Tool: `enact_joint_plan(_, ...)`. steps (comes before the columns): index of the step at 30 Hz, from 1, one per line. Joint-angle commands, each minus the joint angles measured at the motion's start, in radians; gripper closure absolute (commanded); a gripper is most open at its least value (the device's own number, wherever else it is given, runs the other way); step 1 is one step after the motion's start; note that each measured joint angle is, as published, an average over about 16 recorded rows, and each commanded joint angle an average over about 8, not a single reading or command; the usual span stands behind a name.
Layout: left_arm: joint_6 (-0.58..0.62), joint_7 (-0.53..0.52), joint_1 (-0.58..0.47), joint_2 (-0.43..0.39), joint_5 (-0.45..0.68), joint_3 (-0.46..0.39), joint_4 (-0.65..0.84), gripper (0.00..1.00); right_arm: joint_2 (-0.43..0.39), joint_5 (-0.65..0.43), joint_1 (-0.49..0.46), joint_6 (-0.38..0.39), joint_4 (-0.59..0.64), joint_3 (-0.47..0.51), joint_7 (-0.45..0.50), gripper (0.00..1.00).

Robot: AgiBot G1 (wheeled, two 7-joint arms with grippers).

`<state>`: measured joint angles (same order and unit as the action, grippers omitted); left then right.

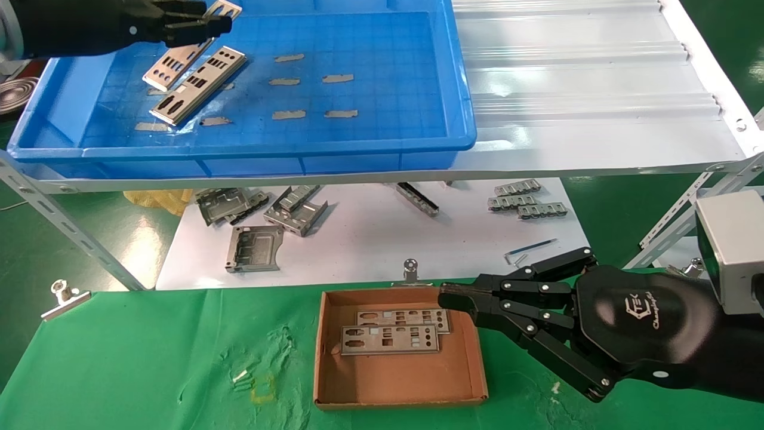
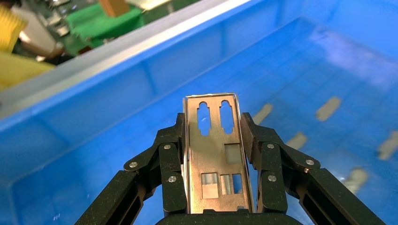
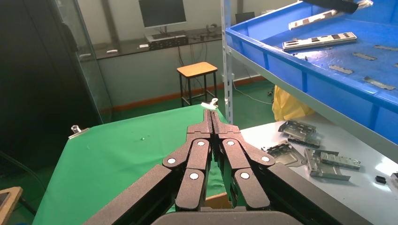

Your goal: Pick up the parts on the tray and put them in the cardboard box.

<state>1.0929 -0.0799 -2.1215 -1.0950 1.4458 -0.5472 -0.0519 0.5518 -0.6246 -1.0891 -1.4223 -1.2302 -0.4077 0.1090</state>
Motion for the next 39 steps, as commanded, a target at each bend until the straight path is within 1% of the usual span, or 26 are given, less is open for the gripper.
enact_joint_plan(1,0.03,0.014,-0.005,0.011,-0.011,0.007,-0.009,1.0,0.0,0.0,0.0,0.0,0.0,0.0,0.0,0.39)
enact_joint_plan(4,0.115,0.031,-0.017,0.039,-0.023,0.014,-0.029,1.0,0.0,0.0,0.0,0.0,0.0,0.0,0.0,0.03)
enact_joint_plan(5,0.145,0.037,-0.02,0.049,-0.027,0.016,-0.037,1.0,0.0,0.0,0.0,0.0,0.0,0.0,0.0,0.0)
enact_joint_plan(10,0.292,0.061,-0.018,0.092,-0.055,0.03,-0.085,1.0,0.0,0.0,0.0,0.0,0.0,0.0,0.0,0.0)
enact_joint_plan(15,0.428,0.08,0.015,0.129,-0.083,0.039,-0.166,1.0,0.0,0.0,0.0,0.0,0.0,0.0,0.0,0.0)
enact_joint_plan(18,0.482,0.081,0.057,0.153,-0.114,0.039,-0.253,1.0,0.0,0.0,0.0,0.0,0.0,0.0,0.0,0.0)
enact_joint_plan(21,0.505,0.061,0.123,0.192,-0.179,0.031,-0.393,1.0,0.0,0.0,0.0,0.0,0.0,0.0,0.0,0.0)
enact_joint_plan(27,0.493,-0.04,0.299,0.321,-0.364,0.0,-0.784,1.0,0.0,0.0,0.0,0.0,0.0,0.0,0.0,0.0)
enact_joint_plan(31,0.453,-0.07,0.413,0.379,-0.433,-0.01,-0.991,1.0,0.0,0.0,0.0,0.0,0.0,0.0,0.0,0.0)
enact_joint_plan(35,0.363,-0.044,0.531,0.375,-0.425,-0.022,-1.112,1.0,0.0,0.0,0.0,0.0,0.0,0.0,0.0,0.0)
enact_joint_plan(39,0.235,-0.001,0.641,0.325,-0.37,-0.045,-1.163,1.0,0.0,0.0,0.0,0.0,0.0,0.0,0.0,0.0)
